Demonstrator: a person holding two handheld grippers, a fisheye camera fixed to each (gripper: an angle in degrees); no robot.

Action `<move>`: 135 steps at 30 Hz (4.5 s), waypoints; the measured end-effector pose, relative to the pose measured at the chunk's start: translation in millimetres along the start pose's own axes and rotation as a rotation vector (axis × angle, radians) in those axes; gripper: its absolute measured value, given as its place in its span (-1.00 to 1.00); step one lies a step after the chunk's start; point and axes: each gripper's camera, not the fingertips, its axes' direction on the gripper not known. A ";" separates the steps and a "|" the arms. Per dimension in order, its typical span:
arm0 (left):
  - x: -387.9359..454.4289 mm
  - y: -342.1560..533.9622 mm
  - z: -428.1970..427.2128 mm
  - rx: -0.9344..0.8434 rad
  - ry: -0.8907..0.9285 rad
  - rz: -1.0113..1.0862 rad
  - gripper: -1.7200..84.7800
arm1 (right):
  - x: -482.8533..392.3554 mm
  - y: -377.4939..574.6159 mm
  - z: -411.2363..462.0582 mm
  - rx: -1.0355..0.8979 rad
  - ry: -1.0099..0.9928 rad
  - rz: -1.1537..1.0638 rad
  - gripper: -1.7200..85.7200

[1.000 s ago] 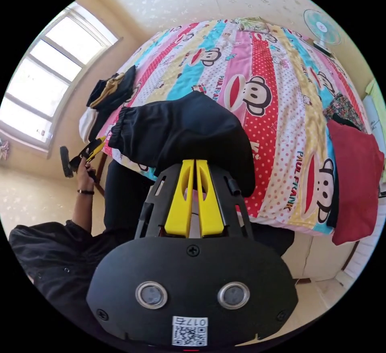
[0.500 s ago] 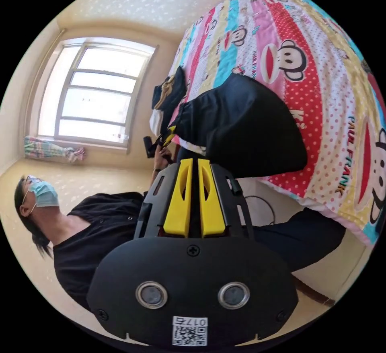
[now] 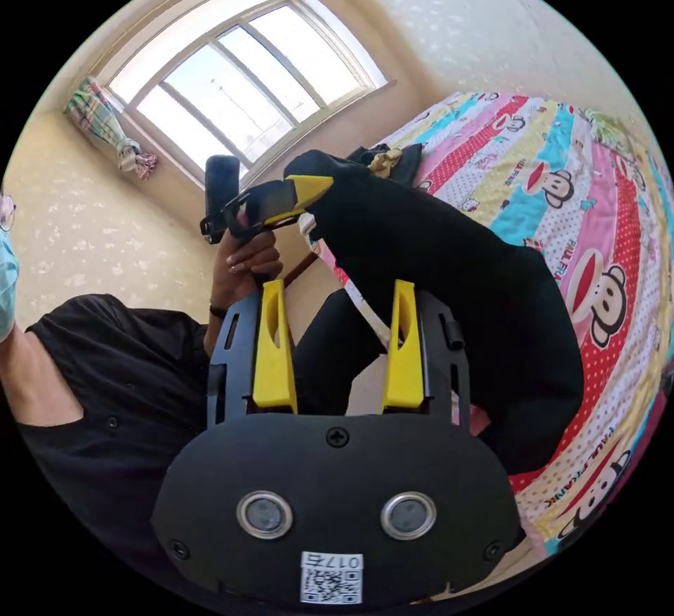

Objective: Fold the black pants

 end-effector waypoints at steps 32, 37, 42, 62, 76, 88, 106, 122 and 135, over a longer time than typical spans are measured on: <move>38.0 194.0 -20.4 -0.159 -0.360 0.049 -0.58 | -317.5 -177.1 -88.9 0.285 0.832 -0.316 -0.84; 94.2 177.2 9.3 -0.052 -0.827 0.371 -0.61 | -355.8 -185.7 -126.3 0.313 0.781 -0.313 -0.85; 126.2 175.1 27.5 0.050 -0.859 0.576 -0.61 | -397.2 -183.7 -173.8 0.354 0.774 -0.332 -0.85; 288.6 66.7 -190.6 0.864 0.096 0.715 -0.96 | -478.5 -123.5 -401.1 0.750 0.724 -0.391 -0.87; 260.3 -123.6 -225.4 0.892 0.218 0.470 -0.95 | -390.2 -168.9 -499.0 0.858 0.504 -0.399 -0.87; -47.9 -367.7 9.3 0.089 -0.509 -0.051 -0.84 | 39.9 -402.3 -383.3 0.317 0.540 0.349 -0.81; -356.3 37.3 105.1 -0.502 -0.173 -0.286 -0.80 | 280.3 -24.3 126.0 -0.309 -0.292 0.424 -0.72; -311.9 149.4 106.2 -0.477 -0.513 -0.295 -0.73 | 286.7 78.8 181.3 -0.070 -0.264 0.410 -0.68; -325.4 135.1 -30.6 -0.175 0.209 -0.394 -0.94 | 323.2 118.6 27.3 -0.053 -0.498 0.395 -0.90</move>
